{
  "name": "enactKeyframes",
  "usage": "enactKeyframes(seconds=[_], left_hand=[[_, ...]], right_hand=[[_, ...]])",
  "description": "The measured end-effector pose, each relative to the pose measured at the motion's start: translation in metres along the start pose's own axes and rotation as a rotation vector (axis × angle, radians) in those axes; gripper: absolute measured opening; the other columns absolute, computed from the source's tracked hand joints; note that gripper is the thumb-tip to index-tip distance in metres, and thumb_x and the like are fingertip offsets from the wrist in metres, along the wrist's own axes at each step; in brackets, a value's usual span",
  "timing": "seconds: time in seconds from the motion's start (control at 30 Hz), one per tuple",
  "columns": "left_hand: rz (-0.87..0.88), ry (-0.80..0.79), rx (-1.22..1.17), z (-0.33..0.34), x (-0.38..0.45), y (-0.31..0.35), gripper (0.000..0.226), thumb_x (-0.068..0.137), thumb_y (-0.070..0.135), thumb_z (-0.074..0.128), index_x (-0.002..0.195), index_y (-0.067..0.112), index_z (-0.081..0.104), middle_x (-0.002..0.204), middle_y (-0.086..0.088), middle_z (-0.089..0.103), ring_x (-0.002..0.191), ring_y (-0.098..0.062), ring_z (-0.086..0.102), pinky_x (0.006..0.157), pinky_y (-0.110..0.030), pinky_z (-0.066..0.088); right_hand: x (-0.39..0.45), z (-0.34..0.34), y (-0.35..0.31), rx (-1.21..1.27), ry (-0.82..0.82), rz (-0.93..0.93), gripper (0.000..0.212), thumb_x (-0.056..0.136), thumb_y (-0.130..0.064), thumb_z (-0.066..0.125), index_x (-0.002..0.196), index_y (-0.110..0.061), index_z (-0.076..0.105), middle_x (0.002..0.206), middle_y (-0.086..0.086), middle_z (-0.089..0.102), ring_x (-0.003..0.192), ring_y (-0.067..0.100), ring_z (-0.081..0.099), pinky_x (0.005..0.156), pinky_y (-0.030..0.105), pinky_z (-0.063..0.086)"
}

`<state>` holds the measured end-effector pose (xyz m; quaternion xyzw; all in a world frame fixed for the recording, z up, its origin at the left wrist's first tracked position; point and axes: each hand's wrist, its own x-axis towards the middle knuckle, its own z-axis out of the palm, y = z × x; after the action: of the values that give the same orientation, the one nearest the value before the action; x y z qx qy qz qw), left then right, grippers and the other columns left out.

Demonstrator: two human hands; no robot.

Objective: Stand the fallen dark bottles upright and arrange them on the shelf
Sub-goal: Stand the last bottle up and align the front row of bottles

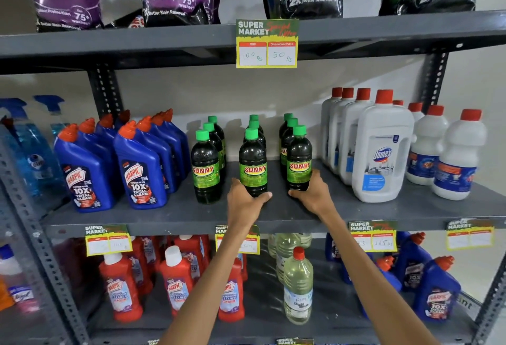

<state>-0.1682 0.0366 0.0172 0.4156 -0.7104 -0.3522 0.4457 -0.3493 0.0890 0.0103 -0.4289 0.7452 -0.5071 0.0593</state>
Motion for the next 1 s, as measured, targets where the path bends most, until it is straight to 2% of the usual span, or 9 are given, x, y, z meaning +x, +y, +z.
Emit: enactKeyframes(seconds=[0.1,0.2,0.33,0.5,0.8,1.0], left_hand=[[-0.037,0.036,-0.007,0.009,0.012,-0.005,0.051,0.065,0.020,0.087,0.107,0.003,0.062,0.105,-0.013,0.071,0.100,-0.027,0.066,0.081,-0.033,0.052],[-0.036,0.059,-0.007,0.017,0.016,-0.006,0.049,0.065,0.018,0.087,0.106,0.003,0.066,0.104,-0.014,0.072,0.099,-0.027,0.066,0.080,-0.029,0.049],[-0.032,0.052,-0.018,0.028,0.016,0.000,0.048,0.068,0.019,0.086,0.109,0.004,0.065,0.106,-0.013,0.071,0.100,-0.026,0.066,0.081,-0.029,0.049],[-0.007,0.062,0.000,0.031,0.011,-0.003,0.053,0.070,0.022,0.085,0.114,0.005,0.062,0.110,-0.013,0.070,0.104,-0.028,0.065,0.090,-0.043,0.054],[0.010,0.091,-0.020,0.025,0.005,-0.004,0.049,0.070,0.018,0.084,0.112,0.005,0.063,0.107,-0.013,0.071,0.104,-0.029,0.065,0.090,-0.041,0.053],[0.018,0.074,-0.026,0.025,0.004,-0.003,0.049,0.072,0.017,0.083,0.114,0.005,0.062,0.109,-0.013,0.071,0.105,-0.027,0.065,0.091,-0.038,0.052]], right_hand=[[-0.001,-0.003,0.001,0.009,0.007,-0.017,0.069,0.068,-0.017,0.084,0.122,-0.001,0.045,0.123,0.016,0.062,0.117,0.033,0.057,0.087,0.029,0.041],[-0.002,-0.004,0.001,0.027,0.013,-0.012,0.070,0.067,-0.016,0.085,0.122,-0.002,0.045,0.123,0.016,0.062,0.117,0.032,0.057,0.086,0.025,0.040],[-0.003,-0.003,0.000,0.043,0.032,-0.016,0.068,0.067,-0.015,0.085,0.121,-0.002,0.045,0.123,0.017,0.062,0.117,0.033,0.057,0.085,0.024,0.038],[-0.006,-0.007,0.004,0.048,0.014,-0.034,0.067,0.068,-0.016,0.084,0.121,-0.003,0.045,0.124,0.016,0.062,0.117,0.033,0.058,0.088,0.028,0.042],[-0.011,-0.008,0.001,0.057,0.012,-0.072,0.066,0.068,-0.017,0.085,0.119,-0.004,0.044,0.123,0.014,0.062,0.117,0.031,0.058,0.086,0.026,0.041],[-0.014,-0.007,-0.002,0.022,0.017,-0.100,0.064,0.072,-0.017,0.083,0.119,-0.001,0.043,0.125,0.017,0.060,0.119,0.034,0.055,0.094,0.037,0.045]])
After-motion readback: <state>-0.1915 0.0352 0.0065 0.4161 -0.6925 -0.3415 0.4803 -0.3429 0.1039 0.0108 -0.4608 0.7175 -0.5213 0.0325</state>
